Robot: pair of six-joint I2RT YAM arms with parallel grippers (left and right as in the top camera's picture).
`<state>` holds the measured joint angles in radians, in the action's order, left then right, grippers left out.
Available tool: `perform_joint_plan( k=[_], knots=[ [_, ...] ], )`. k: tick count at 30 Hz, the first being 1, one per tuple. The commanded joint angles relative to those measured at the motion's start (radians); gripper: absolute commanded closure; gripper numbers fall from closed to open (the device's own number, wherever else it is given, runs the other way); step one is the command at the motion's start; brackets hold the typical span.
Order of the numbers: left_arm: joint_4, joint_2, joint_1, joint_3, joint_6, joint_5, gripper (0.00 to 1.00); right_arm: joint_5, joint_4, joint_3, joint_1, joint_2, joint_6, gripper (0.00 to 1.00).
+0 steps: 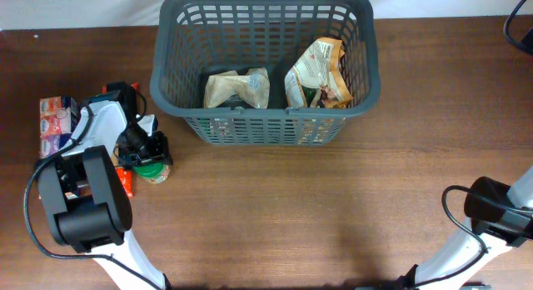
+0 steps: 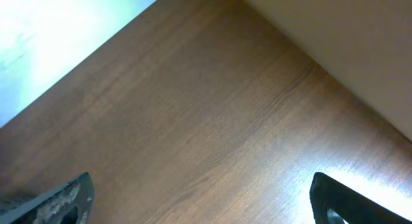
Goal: Pack container
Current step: 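Lower the left gripper around the Knorr jar and grasp it, then lift the jar with the left gripper, drop it into the basket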
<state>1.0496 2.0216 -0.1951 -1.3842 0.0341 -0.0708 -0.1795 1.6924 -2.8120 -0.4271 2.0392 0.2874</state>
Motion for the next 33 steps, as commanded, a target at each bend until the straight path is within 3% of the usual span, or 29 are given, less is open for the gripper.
perform_joint_plan(
  k=[1,7,11,20,26,33],
  knots=[
    [-0.001,0.016,0.001,-0.011,0.003,-0.009,0.98,-0.016,0.006,0.003,-0.006,-0.013,0.002,0.01],
    [0.093,0.016,0.001,-0.219,-0.023,-0.020,0.98,-0.016,0.006,0.003,-0.006,-0.013,0.002,0.01],
    [0.204,0.011,0.000,-0.560,-0.022,-0.019,0.98,-0.016,0.006,0.003,-0.006,-0.013,0.002,0.01],
    [0.227,-0.039,0.023,-1.218,-0.022,-0.016,0.98,-0.016,0.006,0.003,-0.006,-0.013,0.002,0.01],
    [0.189,-0.059,0.209,-1.379,-0.022,-0.020,0.98,-0.016,0.006,0.003,-0.006,-0.013,0.002,0.01],
    [0.129,-0.033,0.460,-1.378,0.028,-0.019,0.98,-0.016,0.006,0.003,-0.006,-0.013,0.002,0.01]
  ],
)
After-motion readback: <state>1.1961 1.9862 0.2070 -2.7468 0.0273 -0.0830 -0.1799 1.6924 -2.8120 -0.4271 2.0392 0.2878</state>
